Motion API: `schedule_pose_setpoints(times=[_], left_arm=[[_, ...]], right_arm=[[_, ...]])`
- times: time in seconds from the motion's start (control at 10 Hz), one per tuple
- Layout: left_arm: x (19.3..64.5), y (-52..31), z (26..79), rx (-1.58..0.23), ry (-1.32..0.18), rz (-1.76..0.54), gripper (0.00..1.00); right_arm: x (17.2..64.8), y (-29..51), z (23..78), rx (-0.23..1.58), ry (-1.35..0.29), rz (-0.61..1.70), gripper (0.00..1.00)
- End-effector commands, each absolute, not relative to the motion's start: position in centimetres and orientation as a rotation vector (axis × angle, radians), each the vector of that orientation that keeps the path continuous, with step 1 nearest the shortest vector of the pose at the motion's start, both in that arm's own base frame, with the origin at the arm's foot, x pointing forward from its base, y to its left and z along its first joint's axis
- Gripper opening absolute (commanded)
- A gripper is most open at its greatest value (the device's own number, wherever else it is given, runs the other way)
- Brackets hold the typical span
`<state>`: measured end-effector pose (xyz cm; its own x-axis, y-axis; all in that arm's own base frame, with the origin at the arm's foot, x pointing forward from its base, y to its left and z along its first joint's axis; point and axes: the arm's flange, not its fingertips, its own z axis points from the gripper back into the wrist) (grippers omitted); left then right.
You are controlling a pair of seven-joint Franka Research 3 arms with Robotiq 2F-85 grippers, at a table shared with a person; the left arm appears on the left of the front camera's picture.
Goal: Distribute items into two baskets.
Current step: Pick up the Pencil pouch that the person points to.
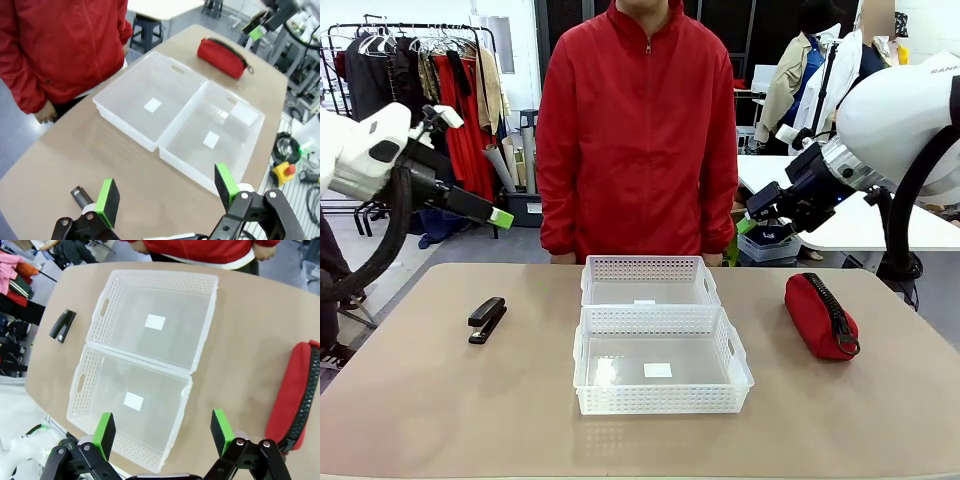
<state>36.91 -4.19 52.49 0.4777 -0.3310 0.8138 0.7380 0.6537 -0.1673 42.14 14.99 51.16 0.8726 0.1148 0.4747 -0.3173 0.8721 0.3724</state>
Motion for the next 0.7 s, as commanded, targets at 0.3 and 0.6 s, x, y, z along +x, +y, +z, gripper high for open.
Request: schedule_pose_setpoints(times=[0.3,0.6], left_arm=[[35.7,1.2,55.0,-0.965,-1.077,-0.642,1.0],[36.1,4.6,56.0,-1.082,-1.151,-0.686,1.0]], right_arm=[[45.6,13.7,56.1,0.886,-0.434,0.064,1.0],[47.4,12.0,58.7,1.079,-0.409,-0.012,1.0]])
